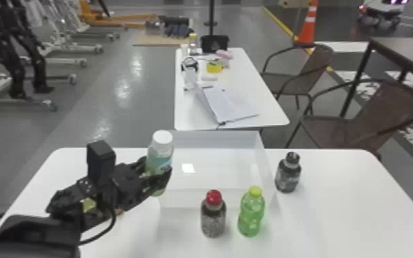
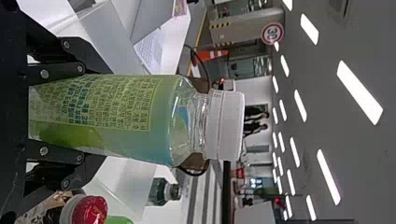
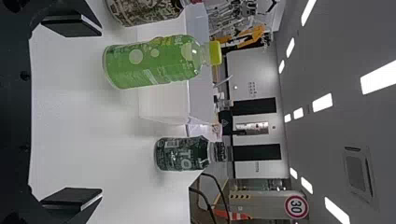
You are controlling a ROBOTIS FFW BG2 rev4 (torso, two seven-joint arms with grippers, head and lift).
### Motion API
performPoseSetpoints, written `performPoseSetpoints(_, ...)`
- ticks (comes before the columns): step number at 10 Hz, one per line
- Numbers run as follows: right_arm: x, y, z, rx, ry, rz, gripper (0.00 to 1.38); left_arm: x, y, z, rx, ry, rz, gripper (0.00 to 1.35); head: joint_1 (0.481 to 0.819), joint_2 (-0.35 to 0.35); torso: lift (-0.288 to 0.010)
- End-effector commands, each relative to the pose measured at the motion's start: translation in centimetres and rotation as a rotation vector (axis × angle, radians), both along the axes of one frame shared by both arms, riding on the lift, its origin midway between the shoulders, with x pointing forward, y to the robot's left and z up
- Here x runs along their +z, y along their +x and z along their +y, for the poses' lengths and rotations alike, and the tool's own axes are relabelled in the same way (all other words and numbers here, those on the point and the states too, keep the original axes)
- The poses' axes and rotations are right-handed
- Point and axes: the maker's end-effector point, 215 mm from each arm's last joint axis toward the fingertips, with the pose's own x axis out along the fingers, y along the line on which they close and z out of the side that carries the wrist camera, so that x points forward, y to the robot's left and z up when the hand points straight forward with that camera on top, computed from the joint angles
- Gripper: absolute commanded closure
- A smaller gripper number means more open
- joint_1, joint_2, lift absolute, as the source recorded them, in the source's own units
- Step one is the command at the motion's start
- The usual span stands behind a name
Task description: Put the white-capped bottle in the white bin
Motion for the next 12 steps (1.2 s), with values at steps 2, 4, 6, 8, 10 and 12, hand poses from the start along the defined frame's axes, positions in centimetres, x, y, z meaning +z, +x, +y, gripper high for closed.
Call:
performPoseSetpoints(2, 0.1, 0.6, 0.5, 0.010, 0.004, -0.006, 0.09, -1.1, 2.9, -2.6, -0.105, 0.168, -0.012, 0.94, 0.549, 0.000, -0.100)
performPoseSetpoints(4, 0.2, 0.9, 0.8, 0.019, 0.006, -0.010, 0.09, -1.2, 5.0, -3.3, -0.150, 0.310, -0.044, 0.94, 0.549, 0.000, -0.100)
performPoseSetpoints(6, 0.4, 1.3, 1.1, 0.023, 0.006, -0.017, 0.09, -1.1, 6.5, -4.9, -0.203, 0.486, -0.099, 0.94, 0.549, 0.000, -0.100)
performPoseSetpoints(8, 0.5, 1.8, 1.5, 0.036, 0.009, -0.023, 0.09, -1.3, 7.2, -6.5, -0.253, 0.635, -0.162, 0.94, 0.549, 0.000, -0.100)
performPoseSetpoints(10, 0.7, 2.1, 1.6, 0.036, 0.008, -0.028, 0.09, -2.3, 6.8, -8.6, -0.332, 0.811, -0.239, 0.94, 0.549, 0.000, -0.100)
performPoseSetpoints(12, 0.6, 2.1, 1.6, 0.036, 0.010, -0.026, 0.09, -1.9, 7.0, -8.6, -0.337, 0.845, -0.277, 0.46, 0.549, 0.000, -0.100)
